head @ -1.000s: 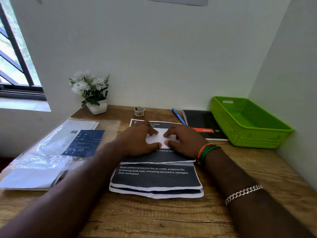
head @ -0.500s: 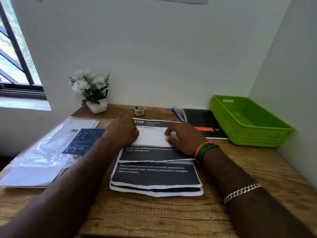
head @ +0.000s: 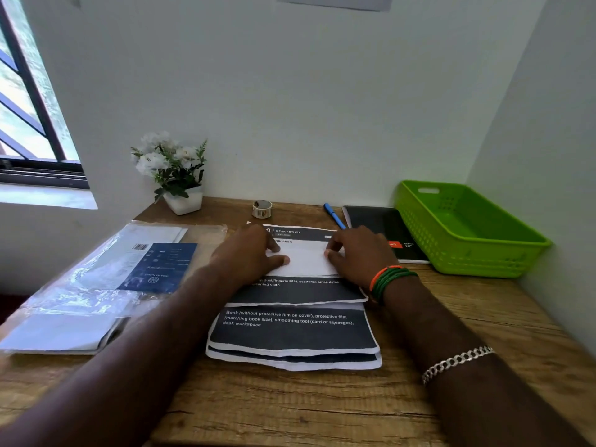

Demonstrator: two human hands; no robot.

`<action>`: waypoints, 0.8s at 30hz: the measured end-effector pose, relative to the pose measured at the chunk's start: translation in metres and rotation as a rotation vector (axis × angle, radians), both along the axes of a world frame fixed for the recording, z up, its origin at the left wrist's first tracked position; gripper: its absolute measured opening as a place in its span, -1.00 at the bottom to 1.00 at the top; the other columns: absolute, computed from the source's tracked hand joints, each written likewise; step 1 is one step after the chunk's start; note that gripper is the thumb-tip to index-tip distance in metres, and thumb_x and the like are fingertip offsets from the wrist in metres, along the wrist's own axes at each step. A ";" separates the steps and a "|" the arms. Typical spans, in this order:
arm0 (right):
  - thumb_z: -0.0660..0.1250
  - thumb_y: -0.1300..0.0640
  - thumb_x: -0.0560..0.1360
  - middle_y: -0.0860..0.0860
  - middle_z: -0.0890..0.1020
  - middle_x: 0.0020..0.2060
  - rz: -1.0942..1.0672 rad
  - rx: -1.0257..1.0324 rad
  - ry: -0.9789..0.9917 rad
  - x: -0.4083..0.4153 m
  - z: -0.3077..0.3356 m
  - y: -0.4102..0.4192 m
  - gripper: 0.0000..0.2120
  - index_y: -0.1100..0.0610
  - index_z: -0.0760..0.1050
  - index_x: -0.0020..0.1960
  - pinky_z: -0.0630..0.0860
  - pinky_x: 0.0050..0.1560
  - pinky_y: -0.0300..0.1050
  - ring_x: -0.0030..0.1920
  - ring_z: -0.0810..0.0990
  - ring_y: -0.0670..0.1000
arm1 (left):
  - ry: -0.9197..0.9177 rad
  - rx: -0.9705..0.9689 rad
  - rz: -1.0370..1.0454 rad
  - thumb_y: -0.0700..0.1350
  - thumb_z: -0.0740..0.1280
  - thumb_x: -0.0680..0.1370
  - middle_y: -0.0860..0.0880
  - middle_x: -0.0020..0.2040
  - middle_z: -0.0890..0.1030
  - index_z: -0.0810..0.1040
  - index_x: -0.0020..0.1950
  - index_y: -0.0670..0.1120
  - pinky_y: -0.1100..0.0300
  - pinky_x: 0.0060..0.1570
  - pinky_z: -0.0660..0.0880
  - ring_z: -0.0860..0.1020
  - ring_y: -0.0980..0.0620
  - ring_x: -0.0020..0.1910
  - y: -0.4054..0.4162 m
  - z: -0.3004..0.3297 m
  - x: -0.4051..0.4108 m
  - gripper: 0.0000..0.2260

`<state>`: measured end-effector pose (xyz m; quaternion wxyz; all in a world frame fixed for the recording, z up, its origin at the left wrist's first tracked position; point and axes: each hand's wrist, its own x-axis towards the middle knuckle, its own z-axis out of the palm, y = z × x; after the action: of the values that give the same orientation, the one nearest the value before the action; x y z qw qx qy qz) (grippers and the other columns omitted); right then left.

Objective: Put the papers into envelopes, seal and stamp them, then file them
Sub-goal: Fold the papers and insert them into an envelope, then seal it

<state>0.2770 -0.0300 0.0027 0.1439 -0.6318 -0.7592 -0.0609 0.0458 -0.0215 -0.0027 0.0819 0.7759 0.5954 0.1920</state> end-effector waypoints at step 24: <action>0.35 -0.14 0.53 -0.12 0.61 -0.01 0.100 -0.039 0.207 0.000 -0.009 0.010 -0.85 -0.09 0.57 0.02 0.43 0.17 0.03 0.11 0.49 -0.01 | -0.024 -0.035 -0.016 0.25 0.50 0.43 0.06 0.08 0.54 0.59 0.07 0.09 0.00 0.16 0.53 0.52 0.03 0.11 0.009 -0.006 0.001 -0.65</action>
<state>0.2773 -0.0203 -0.0060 0.2121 -0.5987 -0.7719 0.0265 0.0467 -0.0127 -0.0084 0.1039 0.7768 0.5913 0.1902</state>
